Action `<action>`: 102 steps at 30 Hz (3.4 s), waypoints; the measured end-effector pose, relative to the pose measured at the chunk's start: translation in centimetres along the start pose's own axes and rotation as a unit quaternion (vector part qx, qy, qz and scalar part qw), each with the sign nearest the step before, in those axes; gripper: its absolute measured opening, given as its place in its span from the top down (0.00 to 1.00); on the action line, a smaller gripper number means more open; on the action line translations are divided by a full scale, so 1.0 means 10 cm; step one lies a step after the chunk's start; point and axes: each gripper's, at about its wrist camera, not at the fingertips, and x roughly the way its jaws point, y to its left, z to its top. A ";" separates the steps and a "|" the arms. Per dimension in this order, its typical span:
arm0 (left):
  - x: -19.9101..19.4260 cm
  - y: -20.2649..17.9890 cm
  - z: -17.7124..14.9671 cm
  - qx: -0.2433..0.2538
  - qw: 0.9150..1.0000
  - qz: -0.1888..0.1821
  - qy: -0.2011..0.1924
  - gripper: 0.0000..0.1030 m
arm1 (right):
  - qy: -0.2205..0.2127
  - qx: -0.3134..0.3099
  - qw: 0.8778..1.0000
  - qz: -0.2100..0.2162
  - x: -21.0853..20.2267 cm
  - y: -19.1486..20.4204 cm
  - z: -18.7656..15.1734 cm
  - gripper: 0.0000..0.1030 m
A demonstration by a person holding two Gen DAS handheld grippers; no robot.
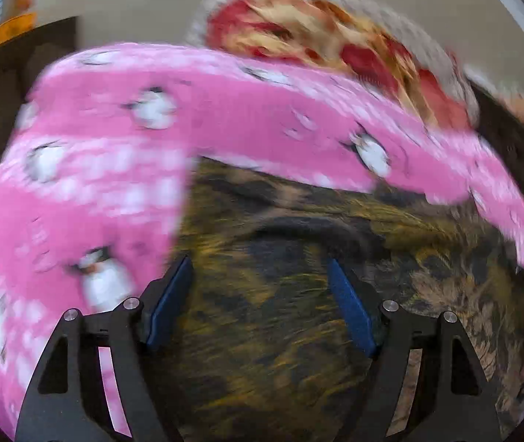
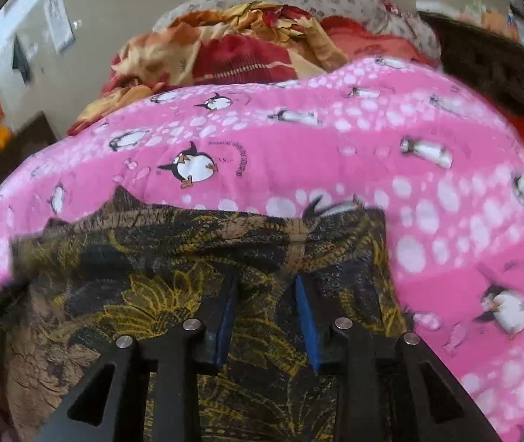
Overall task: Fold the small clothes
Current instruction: 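Press the folded shirt flat with both open grippers, then close both grippers on the folded edge of the shirt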
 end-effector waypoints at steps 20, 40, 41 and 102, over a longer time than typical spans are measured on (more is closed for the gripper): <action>-0.80 0.45 -0.85 0.069 0.995 -0.042 0.059 0.24 | 0.093 -0.213 0.972 -0.021 -1.11 0.53 -1.35 0.38; -1.31 0.55 -1.41 -0.148 0.955 -0.231 0.112 0.16 | 0.011 -0.189 0.982 0.008 -1.13 1.00 -1.48 0.39; -1.29 0.54 -1.41 -0.155 0.954 -0.236 0.106 0.13 | 0.010 -0.197 0.980 0.002 -1.12 0.98 -1.51 0.33; -1.48 0.75 -1.27 -0.130 0.956 -0.236 0.118 0.90 | 0.034 0.125 0.969 0.209 -1.77 -0.85 -1.51 0.92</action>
